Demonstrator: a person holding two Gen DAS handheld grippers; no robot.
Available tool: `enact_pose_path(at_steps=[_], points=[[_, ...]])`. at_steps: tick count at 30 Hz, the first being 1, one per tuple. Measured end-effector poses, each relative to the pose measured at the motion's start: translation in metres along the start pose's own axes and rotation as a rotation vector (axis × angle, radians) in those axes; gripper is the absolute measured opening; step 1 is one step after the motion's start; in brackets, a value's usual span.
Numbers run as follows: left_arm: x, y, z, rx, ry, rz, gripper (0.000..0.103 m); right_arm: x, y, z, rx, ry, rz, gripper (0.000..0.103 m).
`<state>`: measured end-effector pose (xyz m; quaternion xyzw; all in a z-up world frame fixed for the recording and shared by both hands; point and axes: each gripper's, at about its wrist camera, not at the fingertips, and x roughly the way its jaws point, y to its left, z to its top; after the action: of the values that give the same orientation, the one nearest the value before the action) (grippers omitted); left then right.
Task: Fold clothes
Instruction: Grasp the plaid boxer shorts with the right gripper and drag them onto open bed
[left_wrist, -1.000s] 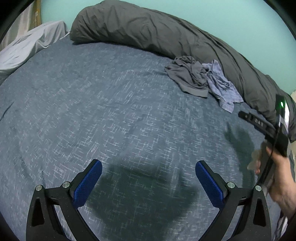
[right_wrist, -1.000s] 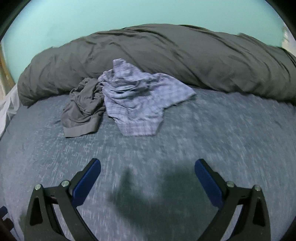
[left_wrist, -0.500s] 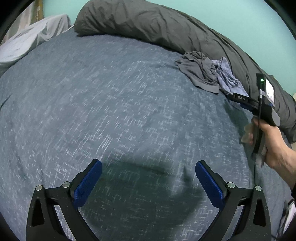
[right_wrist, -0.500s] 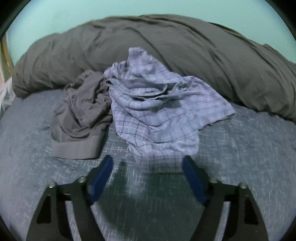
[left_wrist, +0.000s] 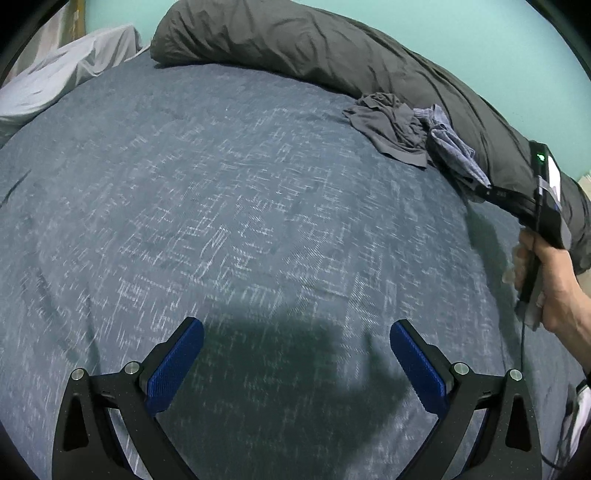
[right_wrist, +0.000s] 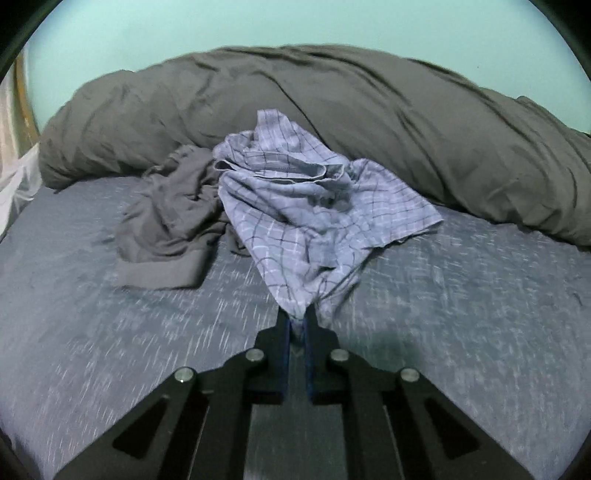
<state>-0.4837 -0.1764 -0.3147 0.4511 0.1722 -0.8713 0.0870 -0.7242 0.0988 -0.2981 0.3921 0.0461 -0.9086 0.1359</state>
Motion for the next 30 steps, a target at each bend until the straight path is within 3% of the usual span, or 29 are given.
enact_pose_path(at_steps=[4,21,30], points=[[-0.020,0.000,-0.011,-0.003,-0.014,-0.013,0.103,-0.038,-0.002,-0.015,0.012,-0.017,0.053,0.005],[-0.116,-0.012,-0.110,0.034,-0.075,-0.054,0.103,-0.214,0.007,-0.156,0.036,-0.058,0.231,0.005],[-0.142,-0.011,-0.162,0.025,-0.101,-0.088,0.103,-0.272,0.010,-0.224,0.061,-0.075,0.286,0.005]])
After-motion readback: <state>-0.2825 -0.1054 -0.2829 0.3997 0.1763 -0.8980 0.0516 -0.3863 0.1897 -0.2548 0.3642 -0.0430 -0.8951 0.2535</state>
